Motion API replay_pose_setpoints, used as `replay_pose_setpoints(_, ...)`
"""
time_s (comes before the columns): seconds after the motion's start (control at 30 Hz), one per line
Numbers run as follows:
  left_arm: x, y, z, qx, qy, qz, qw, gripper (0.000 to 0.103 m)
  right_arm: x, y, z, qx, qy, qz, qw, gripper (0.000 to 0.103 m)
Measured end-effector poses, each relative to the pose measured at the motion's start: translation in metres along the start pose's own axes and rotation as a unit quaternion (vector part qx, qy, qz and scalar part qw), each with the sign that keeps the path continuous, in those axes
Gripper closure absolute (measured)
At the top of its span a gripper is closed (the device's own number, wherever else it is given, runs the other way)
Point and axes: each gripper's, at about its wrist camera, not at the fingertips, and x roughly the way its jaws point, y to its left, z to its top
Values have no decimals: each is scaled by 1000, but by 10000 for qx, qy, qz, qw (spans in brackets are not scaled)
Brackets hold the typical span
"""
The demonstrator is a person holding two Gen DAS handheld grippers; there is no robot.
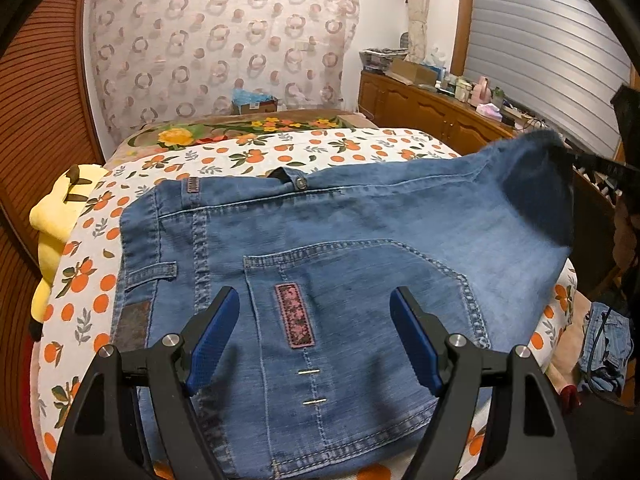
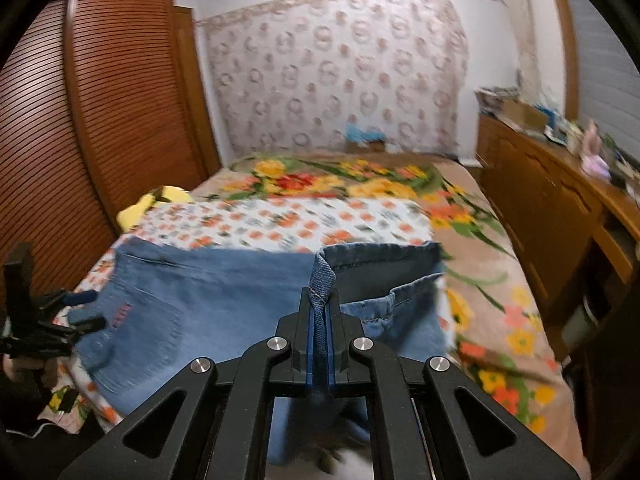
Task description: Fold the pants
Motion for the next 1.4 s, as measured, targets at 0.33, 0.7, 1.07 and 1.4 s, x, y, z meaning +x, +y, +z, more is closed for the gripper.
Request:
replay_pose_setpoints(0.33,-11,16,-1,-120,-107,113,9998,24,-8,64,23,-746,-232,745,9942,99)
replay_pose_setpoints(0.7,-14,24,0,-184,-149,126,9996,24,32,83,1,-1042,480,1622,9801,89)
replay_pose_setpoints(1.07,-6,8,12,-39,-136,-73,9999,24,24,73,7,-957,271,1451,9844,63)
replay_pose_setpoints(1.4,7,-26,37,159,-125,-629,9978,33,46,56,-7,-728,513,684,9937,62)
